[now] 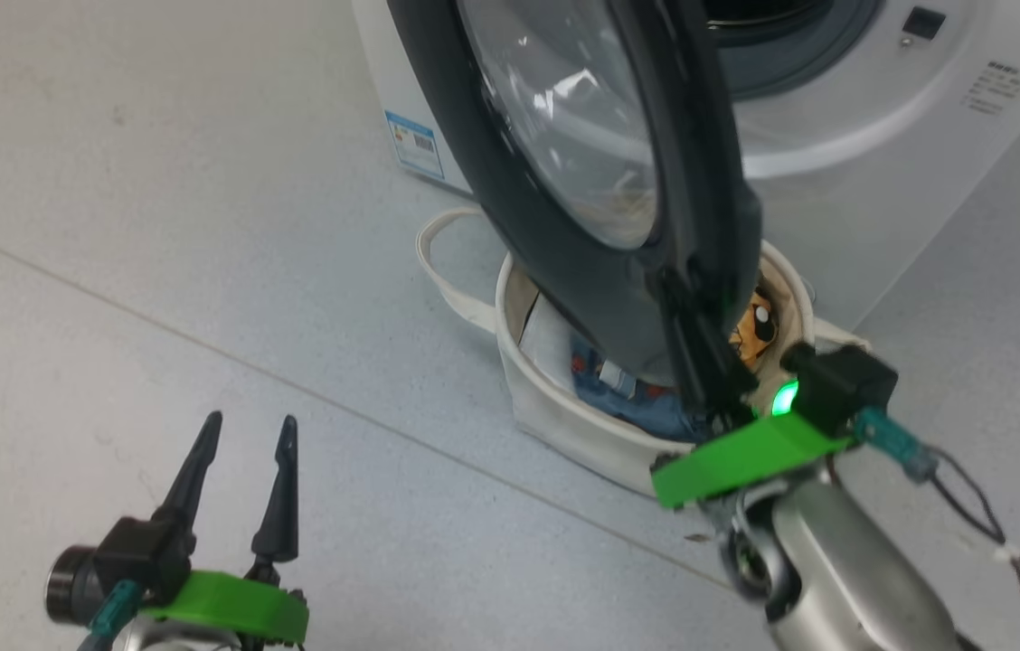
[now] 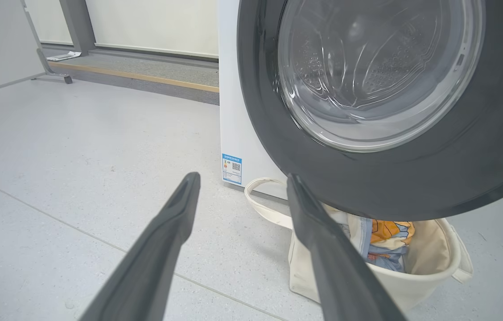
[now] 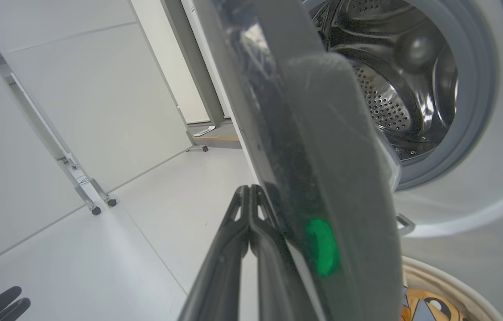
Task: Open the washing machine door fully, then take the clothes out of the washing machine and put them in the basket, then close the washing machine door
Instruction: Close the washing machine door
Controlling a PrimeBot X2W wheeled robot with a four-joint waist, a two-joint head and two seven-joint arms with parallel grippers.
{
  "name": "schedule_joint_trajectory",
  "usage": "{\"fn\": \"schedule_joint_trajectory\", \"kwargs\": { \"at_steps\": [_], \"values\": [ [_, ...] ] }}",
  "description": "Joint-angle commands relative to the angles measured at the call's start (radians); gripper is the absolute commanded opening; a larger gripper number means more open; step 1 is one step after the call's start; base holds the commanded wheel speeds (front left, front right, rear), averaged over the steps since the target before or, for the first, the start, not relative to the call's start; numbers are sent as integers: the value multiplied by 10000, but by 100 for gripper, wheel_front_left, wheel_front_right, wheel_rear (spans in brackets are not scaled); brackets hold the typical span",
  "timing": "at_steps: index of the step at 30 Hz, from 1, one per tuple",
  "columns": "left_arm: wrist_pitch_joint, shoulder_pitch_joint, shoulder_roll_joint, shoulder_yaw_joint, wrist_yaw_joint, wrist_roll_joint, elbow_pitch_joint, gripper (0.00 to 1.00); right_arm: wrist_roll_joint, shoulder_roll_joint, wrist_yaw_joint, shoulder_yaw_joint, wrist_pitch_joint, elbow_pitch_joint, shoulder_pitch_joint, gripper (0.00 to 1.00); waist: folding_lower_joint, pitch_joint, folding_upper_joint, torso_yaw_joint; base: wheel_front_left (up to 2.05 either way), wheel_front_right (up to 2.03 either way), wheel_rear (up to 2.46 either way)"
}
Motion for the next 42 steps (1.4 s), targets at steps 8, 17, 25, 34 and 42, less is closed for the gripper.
{"fn": "schedule_joint_trajectory", "kwargs": {
  "at_steps": [8,17,25,34,42],
  "values": [
    [-120,-762,-40,169,-54,-137,-366,100,-569,170,0,-1378,-48,383,-1826,0,0,857,-1,174,0,0,0],
    [-120,-1266,-98,-43,-55,-289,-482,100,-922,170,0,-2821,-48,1182,-3418,0,0,1843,-1,283,0,0,0],
    [-120,-1749,-107,-499,69,-597,-579,100,-1250,170,0,-3585,-48,2135,-4680,0,0,2518,-1,472,0,0,0],
    [-120,-1988,-109,-824,234,-821,-565,100,-1242,170,0,-4960,-48,2678,-5984,0,0,3028,-1,746,0,0,0],
    [-120,-2173,-109,-1022,305,-952,-569,100,-456,170,0,-5817,-48,2892,-6684,0,0,3287,-1,852,0,0,0]
  ]
}}
